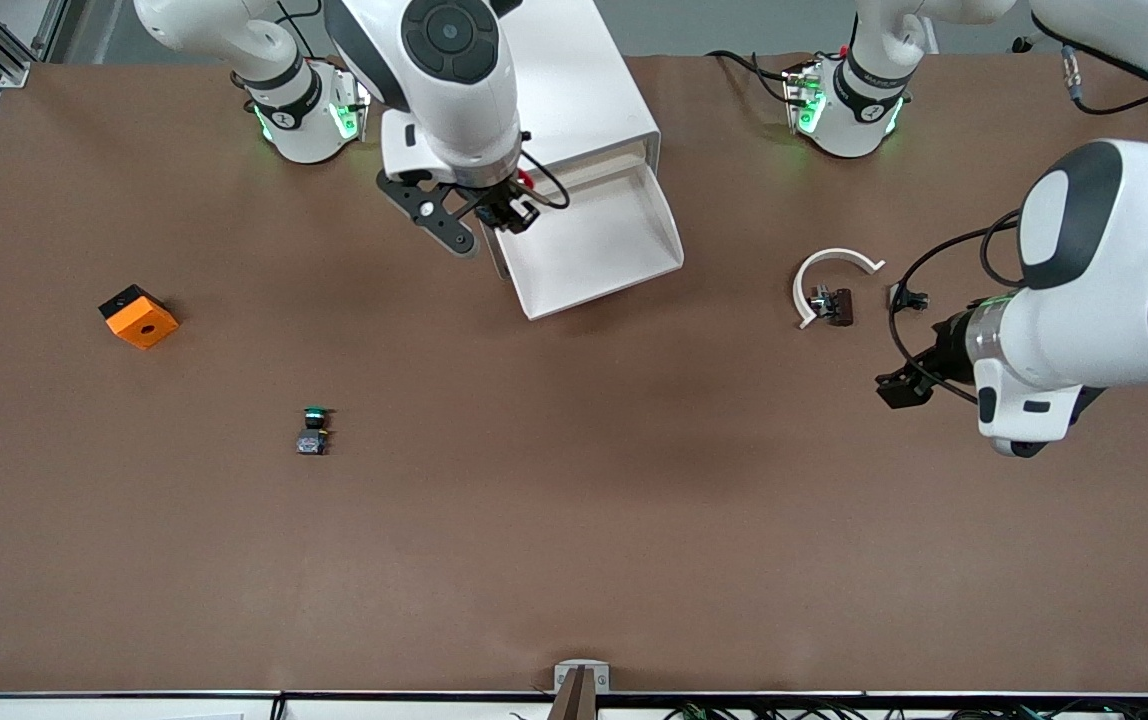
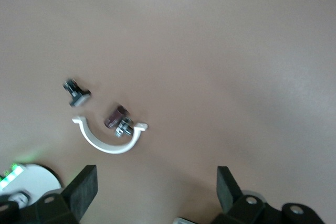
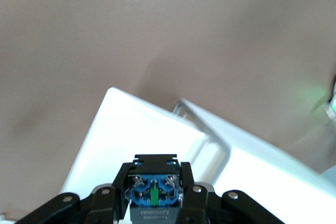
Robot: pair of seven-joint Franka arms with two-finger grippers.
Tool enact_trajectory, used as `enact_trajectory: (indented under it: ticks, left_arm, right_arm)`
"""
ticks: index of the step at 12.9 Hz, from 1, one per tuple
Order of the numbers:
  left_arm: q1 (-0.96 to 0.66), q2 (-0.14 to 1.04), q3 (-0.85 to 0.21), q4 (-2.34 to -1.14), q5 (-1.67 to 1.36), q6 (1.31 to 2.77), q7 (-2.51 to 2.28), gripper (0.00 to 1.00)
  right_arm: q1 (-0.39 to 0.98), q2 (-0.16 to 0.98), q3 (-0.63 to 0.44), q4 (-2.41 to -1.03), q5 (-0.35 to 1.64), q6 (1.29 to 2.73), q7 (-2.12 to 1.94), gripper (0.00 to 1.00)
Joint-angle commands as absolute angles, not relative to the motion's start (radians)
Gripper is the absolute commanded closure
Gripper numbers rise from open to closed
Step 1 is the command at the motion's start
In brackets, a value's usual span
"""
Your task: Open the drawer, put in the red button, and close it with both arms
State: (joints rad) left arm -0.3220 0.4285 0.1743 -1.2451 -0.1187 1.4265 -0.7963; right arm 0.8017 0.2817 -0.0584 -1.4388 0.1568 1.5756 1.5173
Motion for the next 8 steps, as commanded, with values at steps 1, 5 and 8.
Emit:
enact_trajectory:
  ticks: [1, 5, 8]
  left_arm:
    - [-0.327, 0.379, 0.169, -1.302, -0.086, 1.431, -0.666, 0.00]
    - [-0.339, 0.296, 0.166, -1.431, -0.043, 1.523, -0.597, 0.00]
    - [-0.342, 0.215, 0.141, -1.573, -0.037, 1.641, -0.571, 0.00]
  right_arm:
    - [0.842, 0.296, -0.074, -1.443, 0.195, 1.632, 1.642, 0.78]
    - [0.873, 0.339, -0.074, -1.470, 0.195, 1.721, 1.790, 0.78]
    - [0.882, 0.371, -0.074, -1.483, 0.193, 1.723, 1.838, 0.78]
